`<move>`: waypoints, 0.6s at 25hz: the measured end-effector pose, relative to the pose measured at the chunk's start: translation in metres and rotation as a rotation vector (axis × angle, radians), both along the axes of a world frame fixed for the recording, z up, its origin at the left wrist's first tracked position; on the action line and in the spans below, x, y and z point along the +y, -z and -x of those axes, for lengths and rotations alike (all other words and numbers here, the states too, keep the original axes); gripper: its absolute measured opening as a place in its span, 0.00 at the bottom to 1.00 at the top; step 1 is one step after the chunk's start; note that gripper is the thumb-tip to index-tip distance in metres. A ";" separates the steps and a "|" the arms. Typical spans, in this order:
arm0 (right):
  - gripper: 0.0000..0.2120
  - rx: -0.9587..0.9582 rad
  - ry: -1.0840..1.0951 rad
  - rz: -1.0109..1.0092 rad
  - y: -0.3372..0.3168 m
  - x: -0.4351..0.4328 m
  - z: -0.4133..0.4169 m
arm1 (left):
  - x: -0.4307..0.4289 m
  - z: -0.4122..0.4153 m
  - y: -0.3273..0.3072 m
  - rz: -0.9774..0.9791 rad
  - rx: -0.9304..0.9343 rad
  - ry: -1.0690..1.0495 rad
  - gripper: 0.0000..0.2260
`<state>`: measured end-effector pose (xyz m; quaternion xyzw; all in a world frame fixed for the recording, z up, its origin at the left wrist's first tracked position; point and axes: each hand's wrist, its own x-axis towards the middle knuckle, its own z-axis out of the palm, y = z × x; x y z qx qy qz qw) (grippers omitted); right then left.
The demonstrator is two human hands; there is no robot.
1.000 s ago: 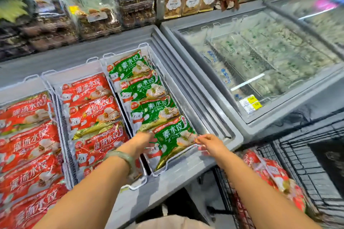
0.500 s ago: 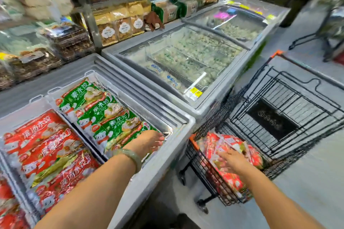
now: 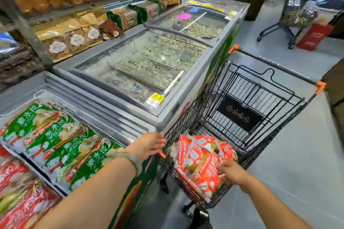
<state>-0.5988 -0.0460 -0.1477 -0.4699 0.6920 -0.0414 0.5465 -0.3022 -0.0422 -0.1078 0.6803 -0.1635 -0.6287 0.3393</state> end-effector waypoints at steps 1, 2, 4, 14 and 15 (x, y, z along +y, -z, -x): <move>0.07 0.008 -0.006 -0.009 0.004 -0.013 0.016 | -0.012 0.018 0.005 -0.006 -0.003 0.000 0.09; 0.08 0.018 -0.010 -0.017 0.006 -0.029 0.034 | -0.025 0.039 0.009 -0.010 -0.005 0.005 0.09; 0.08 0.026 -0.013 -0.022 0.009 -0.063 0.068 | -0.049 0.079 0.016 -0.035 0.005 -0.006 0.09; 0.09 0.033 -0.127 -0.116 0.053 -0.160 0.126 | -0.077 0.135 0.066 -0.207 0.124 -0.146 0.08; 0.09 0.032 -0.165 -0.124 0.061 -0.163 0.122 | -0.077 0.132 0.072 -0.238 0.124 -0.178 0.11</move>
